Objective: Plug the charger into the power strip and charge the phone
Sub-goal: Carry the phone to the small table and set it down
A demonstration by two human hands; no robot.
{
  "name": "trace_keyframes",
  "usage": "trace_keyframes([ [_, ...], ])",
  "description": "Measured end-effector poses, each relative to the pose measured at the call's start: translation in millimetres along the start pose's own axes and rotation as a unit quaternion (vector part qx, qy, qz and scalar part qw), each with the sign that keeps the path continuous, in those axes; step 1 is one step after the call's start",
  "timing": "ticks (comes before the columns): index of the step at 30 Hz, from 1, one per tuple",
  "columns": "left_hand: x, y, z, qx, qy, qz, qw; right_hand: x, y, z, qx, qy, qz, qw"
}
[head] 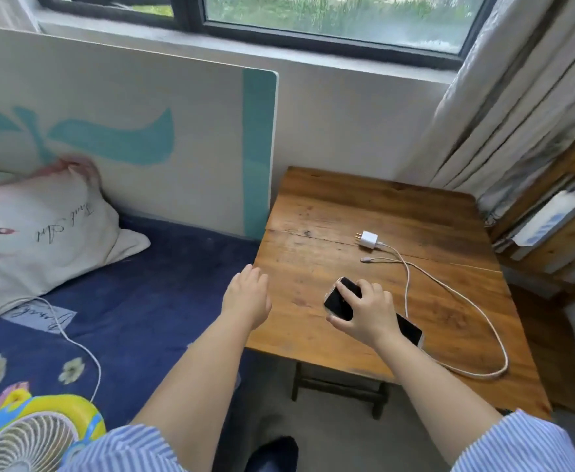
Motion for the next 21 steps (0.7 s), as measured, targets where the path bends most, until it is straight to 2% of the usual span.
trace_keyframes([
  [6,-44.0,-13.1,75.4,-0.004,-0.056,-0.013,0.998,-27.4,-3.0,88.7,-0.014,-0.034,0.020,0.999],
  [11,-92.2,-25.3,125.0,0.042,-0.085,-0.049,0.994,-63.3,-1.3,162.6,-0.035,-0.067,0.026,0.997],
  [17,-139.2,-31.0,164.9,0.043,-0.070,-0.097,0.992,-97.1,-14.1,235.8,0.016,-0.052,0.021,0.998],
  [21,-153.7,-32.6,168.8,0.029,-0.033,-0.106,0.993,-104.0,-22.4,261.0,0.037,-0.019,0.025,0.999],
])
Point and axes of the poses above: each hand's wrist, its own z-axis towards the middle knuckle, its own x-axis out of the back of the hand, y = z × x, the point moved 5 cm from there along z, towards the middle knuckle, and after that the axes turned 9 degrees about -y, right-handed, at the moved point
